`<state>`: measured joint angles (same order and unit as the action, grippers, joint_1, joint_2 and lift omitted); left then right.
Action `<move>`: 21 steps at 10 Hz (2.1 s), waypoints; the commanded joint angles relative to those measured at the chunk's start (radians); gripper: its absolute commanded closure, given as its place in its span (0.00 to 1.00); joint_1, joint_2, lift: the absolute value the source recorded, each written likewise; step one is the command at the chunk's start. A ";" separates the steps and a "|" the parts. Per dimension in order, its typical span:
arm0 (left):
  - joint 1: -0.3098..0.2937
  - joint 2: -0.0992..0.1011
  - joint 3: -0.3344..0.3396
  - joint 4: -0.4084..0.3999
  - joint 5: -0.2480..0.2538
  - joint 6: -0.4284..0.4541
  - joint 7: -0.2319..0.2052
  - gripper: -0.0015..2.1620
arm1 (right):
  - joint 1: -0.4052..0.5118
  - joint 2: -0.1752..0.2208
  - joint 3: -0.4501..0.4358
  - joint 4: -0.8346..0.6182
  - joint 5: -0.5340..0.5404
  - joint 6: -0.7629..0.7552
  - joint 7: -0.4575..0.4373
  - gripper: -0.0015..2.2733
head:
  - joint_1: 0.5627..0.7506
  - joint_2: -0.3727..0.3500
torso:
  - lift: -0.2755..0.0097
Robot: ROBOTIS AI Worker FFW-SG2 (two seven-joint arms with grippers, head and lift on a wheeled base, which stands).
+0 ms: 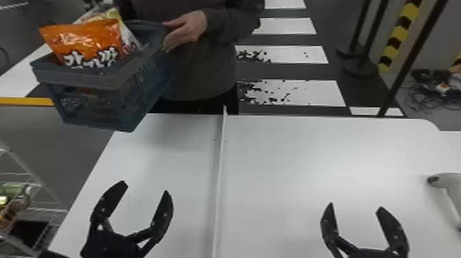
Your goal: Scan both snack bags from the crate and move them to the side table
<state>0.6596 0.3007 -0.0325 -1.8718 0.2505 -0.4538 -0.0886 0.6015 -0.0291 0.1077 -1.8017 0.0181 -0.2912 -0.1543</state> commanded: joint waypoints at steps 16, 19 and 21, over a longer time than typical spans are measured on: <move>0.002 -0.002 0.002 -0.015 0.007 0.008 -0.006 0.07 | -0.002 0.000 -0.002 0.008 -0.001 -0.001 -0.002 0.05 | 0.70 0.60 | 0.62; 0.012 0.000 0.023 -0.035 0.010 0.008 -0.014 0.07 | -0.003 0.000 -0.002 0.018 -0.007 -0.004 -0.002 0.05 | 0.70 0.59 | 0.62; 0.006 0.000 0.082 -0.030 0.029 0.024 -0.051 0.07 | -0.008 0.000 -0.002 0.025 -0.007 -0.004 -0.002 0.05 | 0.70 0.60 | 0.62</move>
<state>0.6697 0.3006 0.0320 -1.9052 0.2733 -0.4364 -0.1365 0.5947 -0.0291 0.1058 -1.7792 0.0108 -0.2952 -0.1564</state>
